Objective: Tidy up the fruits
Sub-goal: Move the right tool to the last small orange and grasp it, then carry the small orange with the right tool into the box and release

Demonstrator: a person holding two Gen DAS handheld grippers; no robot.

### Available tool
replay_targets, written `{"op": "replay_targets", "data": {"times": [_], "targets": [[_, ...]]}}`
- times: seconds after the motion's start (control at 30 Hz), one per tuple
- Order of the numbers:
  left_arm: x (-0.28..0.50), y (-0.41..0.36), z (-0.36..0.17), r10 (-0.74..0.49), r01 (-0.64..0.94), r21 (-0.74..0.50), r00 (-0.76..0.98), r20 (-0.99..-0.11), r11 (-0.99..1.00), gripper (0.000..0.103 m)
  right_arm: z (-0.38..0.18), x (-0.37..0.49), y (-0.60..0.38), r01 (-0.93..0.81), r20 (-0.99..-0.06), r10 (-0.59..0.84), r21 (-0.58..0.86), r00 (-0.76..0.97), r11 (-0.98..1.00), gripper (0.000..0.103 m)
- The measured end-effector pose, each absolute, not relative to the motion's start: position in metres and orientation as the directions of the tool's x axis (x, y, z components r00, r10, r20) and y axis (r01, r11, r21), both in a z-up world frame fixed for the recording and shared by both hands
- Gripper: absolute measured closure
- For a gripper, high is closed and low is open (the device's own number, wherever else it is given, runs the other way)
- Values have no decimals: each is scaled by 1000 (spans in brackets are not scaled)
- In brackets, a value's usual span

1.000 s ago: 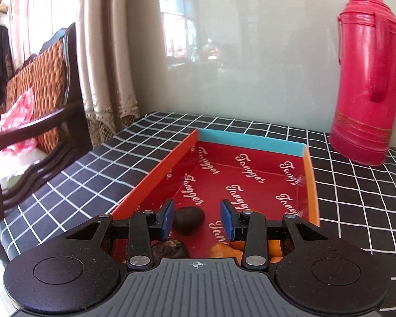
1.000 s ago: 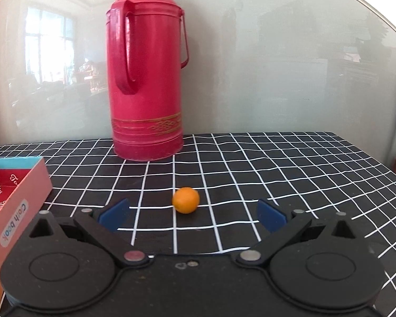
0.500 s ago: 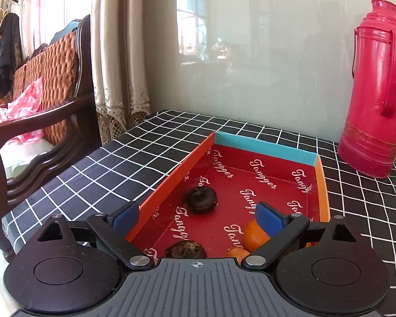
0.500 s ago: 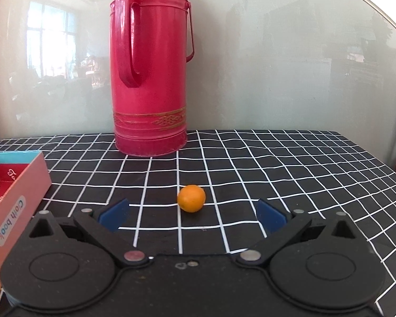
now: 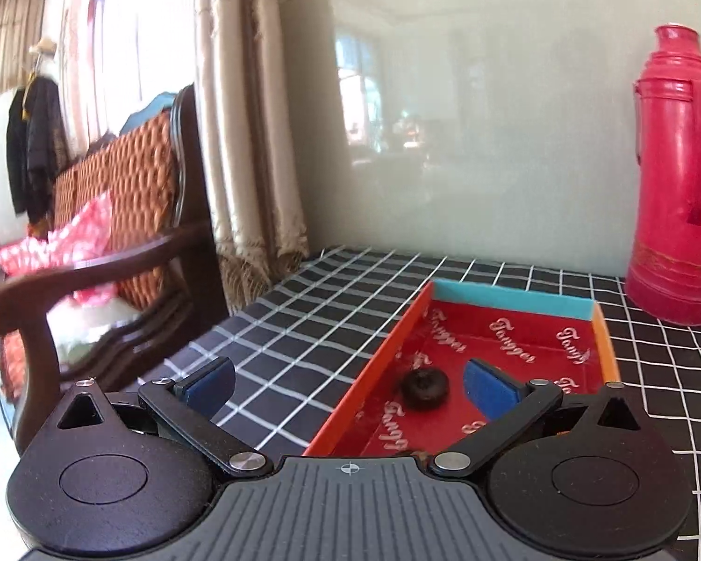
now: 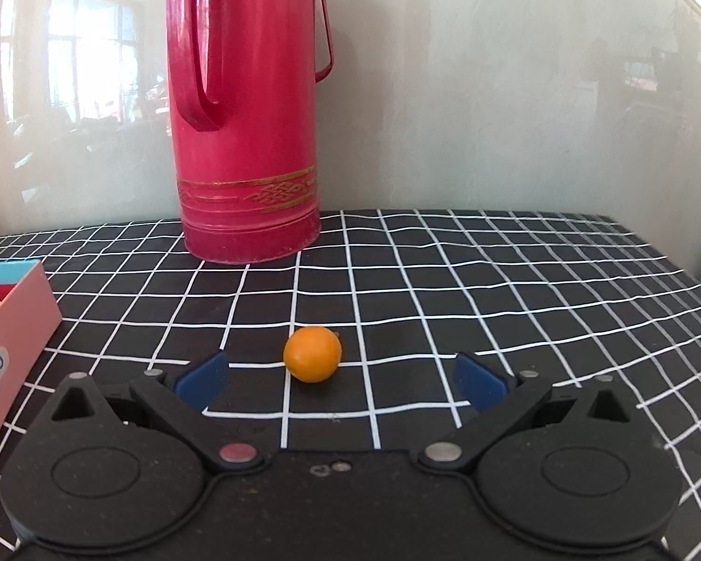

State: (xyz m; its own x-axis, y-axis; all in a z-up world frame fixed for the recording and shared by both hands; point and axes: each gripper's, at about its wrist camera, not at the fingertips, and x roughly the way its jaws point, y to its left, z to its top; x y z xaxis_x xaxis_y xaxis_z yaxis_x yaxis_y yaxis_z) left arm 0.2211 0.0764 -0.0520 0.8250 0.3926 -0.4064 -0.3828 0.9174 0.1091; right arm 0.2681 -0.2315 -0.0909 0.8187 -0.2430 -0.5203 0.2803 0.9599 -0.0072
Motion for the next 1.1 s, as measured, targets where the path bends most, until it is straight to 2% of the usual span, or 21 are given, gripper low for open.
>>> {"op": "replay_targets", "data": {"times": [0.13, 0.3, 0.37, 0.47, 0.5, 0.53, 0.57, 0.7, 0.97, 1.1], "targets": [[225, 93, -57, 374, -401, 49, 796, -476, 915, 0, -92, 277, -235, 266, -532, -223, 4, 817, 964, 10], [220, 106, -60, 392, -429, 34, 786, -479, 903, 0, -96, 293, -236, 250, -564, -194, 22, 803, 968, 26], [218, 109, -62, 401, -439, 35, 780, -481, 898, 0, -99, 299, -235, 247, -574, -193, 16, 796, 969, 27], [217, 116, -64, 408, -451, 34, 771, -489, 892, 0, -103, 304, -231, 243, -582, -193, 7, 790, 970, 36], [216, 118, -64, 411, -454, 34, 768, -491, 890, 0, -104, 306, -231, 242, -591, -191, 7, 783, 970, 42], [216, 120, -65, 413, -458, 34, 766, -493, 889, 0, -105, 308, -232, 242, -602, -188, 9, 776, 970, 54], [216, 122, -65, 416, -461, 35, 763, -494, 887, 0, -107, 309, -232, 243, -613, -183, 14, 769, 970, 62], [215, 127, -65, 421, -469, 31, 758, -498, 883, 0, -107, 311, -231, 234, -611, -188, -5, 769, 972, 78], [212, 134, -63, 421, -485, 4, 754, -504, 874, 0, -96, 296, -213, 167, -554, -159, -36, 817, 985, 78], [209, 134, -63, 428, -493, 4, 752, -502, 870, 0, -84, 281, -189, 75, -515, -80, -31, 853, 997, 78]]}}
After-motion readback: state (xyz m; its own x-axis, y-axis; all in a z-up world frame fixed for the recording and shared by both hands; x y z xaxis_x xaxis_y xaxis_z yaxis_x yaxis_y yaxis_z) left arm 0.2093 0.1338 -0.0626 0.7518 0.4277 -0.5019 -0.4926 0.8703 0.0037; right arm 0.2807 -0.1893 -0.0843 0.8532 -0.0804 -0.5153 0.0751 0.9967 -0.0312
